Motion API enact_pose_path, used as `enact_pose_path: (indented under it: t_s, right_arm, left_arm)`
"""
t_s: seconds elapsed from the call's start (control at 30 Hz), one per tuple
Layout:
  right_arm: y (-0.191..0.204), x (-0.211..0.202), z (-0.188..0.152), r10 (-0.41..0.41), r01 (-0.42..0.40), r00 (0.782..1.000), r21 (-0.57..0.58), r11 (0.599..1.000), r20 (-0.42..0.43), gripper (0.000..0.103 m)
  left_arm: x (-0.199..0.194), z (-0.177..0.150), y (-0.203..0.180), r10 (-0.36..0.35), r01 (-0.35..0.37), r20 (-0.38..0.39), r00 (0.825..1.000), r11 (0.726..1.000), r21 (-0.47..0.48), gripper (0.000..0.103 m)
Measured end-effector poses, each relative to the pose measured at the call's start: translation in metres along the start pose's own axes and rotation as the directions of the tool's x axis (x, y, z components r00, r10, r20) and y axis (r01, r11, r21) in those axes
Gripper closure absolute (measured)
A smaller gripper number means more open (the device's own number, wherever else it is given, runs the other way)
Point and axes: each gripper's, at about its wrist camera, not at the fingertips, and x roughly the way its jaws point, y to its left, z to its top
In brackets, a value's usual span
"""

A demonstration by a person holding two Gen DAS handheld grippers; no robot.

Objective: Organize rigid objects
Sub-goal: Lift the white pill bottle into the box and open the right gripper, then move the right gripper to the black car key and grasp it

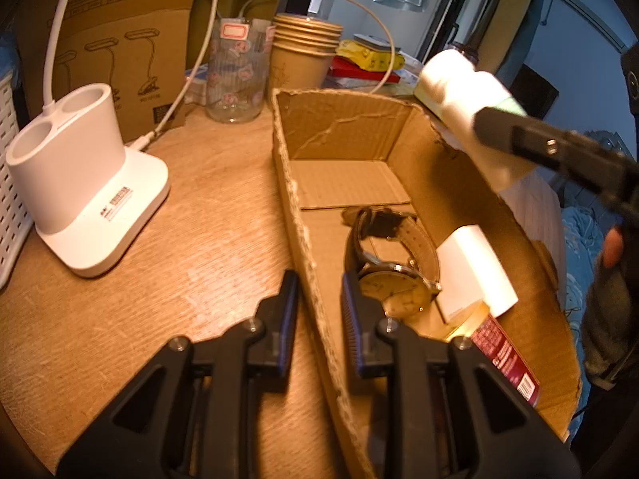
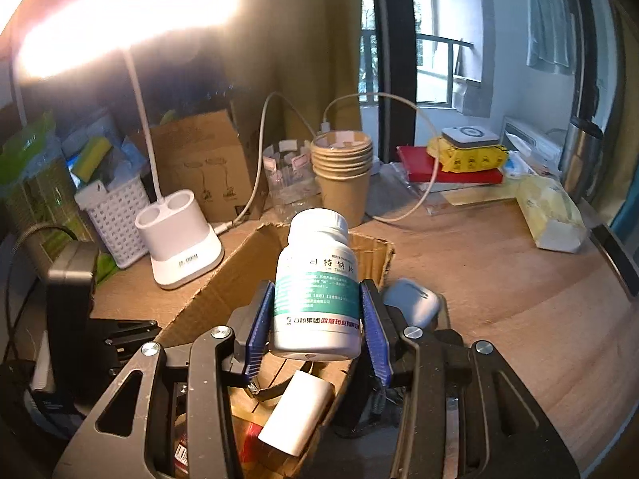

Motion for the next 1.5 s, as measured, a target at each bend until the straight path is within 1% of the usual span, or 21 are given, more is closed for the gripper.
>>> enact_pose_path:
  t_s: [0.13, 0.23, 0.3, 0.47, 0.67, 0.97, 1.2, 1.37, 1.4, 1.43, 1.5]
  right_arm:
    - [0.006, 0.012, -0.002, -0.02, 0.019, 0.999, -0.024, 1.0, -0.025, 0.058]
    - [0.01, 0.021, -0.006, -0.066, 0.064, 0.997, -0.051, 0.997, -0.038, 0.058]
    - [0.012, 0.024, -0.008, -0.08, 0.077, 0.996, -0.063, 0.995, -0.048, 0.058]
    - [0.023, 0.038, -0.014, -0.16, 0.149, 0.983, -0.13, 0.98, -0.087, 0.058]
    - [0.027, 0.042, -0.017, -0.223, 0.201, 0.969, -0.187, 0.962, -0.104, 0.058]
    - [0.025, 0.042, -0.019, -0.209, 0.188, 0.971, -0.175, 0.966, -0.114, 0.058]
    - [0.022, 0.027, -0.019, -0.172, 0.16, 0.98, -0.127, 0.979, -0.095, 0.058]
    - [0.019, 0.014, -0.017, -0.17, 0.161, 0.983, -0.113, 0.98, -0.069, 0.057]
    - [0.018, 0.012, -0.016, -0.171, 0.163, 0.983, -0.107, 0.981, -0.065, 0.055]
    - [0.015, 0.01, -0.016, -0.176, 0.17, 0.982, -0.099, 0.98, -0.06, 0.05]
    - [0.009, 0.008, -0.015, -0.194, 0.191, 0.98, -0.077, 0.979, -0.048, 0.043]
  left_arm:
    - [0.0, 0.0, 0.0, 0.0, 0.0, 0.0, 1.0, 1.0, 0.0, 0.08]
    - [0.0, 0.0, 0.0, 0.0, 0.0, 0.0, 1.0, 1.0, 0.0, 0.08]
    - [0.0, 0.0, 0.0, 0.0, 0.0, 0.0, 1.0, 1.0, 0.0, 0.08]
    - [0.0, 0.0, 0.0, 0.0, 0.0, 0.0, 1.0, 1.0, 0.0, 0.08]
    - [0.0, 0.0, 0.0, 0.0, 0.0, 0.0, 1.0, 1.0, 0.0, 0.08]
    - [0.001, 0.0, 0.0, 0.0, 0.0, 0.0, 1.0, 1.0, 0.0, 0.079]
    - [0.001, 0.0, 0.001, 0.0, 0.0, 0.0, 1.0, 1.0, 0.0, 0.079]
    - [0.001, 0.0, 0.0, 0.0, 0.0, 0.0, 1.0, 1.0, 0.0, 0.079]
    - [0.001, 0.0, 0.001, 0.0, 0.0, 0.0, 1.0, 1.0, 0.0, 0.079]
    - [0.001, 0.0, 0.0, 0.0, 0.0, 0.0, 1.0, 1.0, 0.0, 0.079]
    - [0.001, 0.0, 0.001, 0.0, 0.0, 0.0, 1.0, 1.0, 0.0, 0.079]
